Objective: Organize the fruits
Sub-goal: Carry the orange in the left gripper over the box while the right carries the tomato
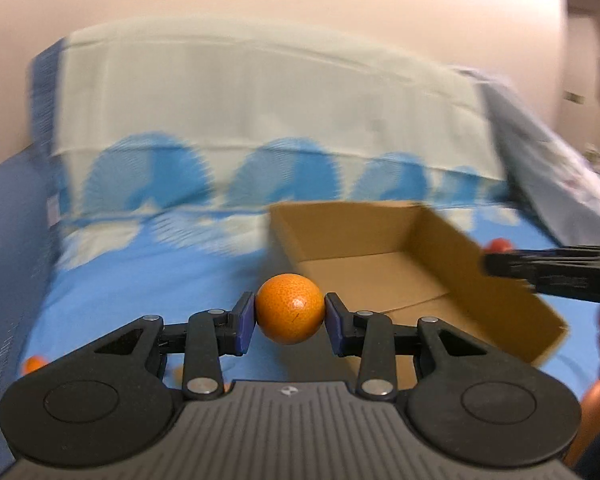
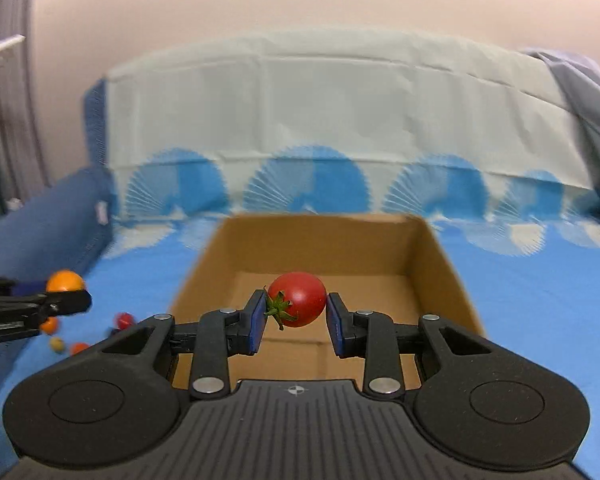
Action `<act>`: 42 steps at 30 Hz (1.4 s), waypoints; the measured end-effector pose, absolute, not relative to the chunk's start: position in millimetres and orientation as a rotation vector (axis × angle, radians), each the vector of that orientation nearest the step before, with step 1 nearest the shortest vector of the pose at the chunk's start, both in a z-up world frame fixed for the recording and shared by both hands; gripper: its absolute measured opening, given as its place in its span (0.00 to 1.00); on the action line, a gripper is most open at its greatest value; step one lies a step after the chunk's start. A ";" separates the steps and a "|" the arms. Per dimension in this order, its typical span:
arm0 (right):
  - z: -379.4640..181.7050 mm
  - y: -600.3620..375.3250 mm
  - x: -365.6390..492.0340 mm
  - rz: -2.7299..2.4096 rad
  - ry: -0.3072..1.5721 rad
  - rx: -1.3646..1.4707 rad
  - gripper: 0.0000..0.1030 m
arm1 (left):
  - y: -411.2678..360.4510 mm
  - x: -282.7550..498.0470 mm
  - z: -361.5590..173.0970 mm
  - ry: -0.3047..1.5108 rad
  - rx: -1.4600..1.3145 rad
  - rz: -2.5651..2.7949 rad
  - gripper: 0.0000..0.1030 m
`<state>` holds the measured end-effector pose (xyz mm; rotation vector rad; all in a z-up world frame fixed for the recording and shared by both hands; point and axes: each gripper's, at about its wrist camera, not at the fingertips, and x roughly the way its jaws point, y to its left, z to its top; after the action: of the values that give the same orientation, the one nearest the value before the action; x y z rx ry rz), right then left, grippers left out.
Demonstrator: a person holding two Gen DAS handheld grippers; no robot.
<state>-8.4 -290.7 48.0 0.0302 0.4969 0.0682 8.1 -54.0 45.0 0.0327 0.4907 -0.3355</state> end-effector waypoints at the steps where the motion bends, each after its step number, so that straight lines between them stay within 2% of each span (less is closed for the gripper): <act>1: 46.7 -293.8 -8.1 0.055 0.504 0.026 0.32 | -63.5 4.8 44.2 0.478 0.040 -0.369 0.40; 11: 39.5 -304.2 -14.1 0.017 0.506 -0.054 0.32 | -118.3 -1.9 18.6 0.480 0.142 -0.529 0.40; 42: 39.3 -294.8 1.5 -0.051 0.488 -0.047 0.32 | -106.8 12.1 13.4 0.501 0.124 -0.515 0.40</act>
<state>1.5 -294.8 39.3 -0.0475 0.4881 -0.0509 12.1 -106.8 13.4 0.1245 0.5010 -0.5152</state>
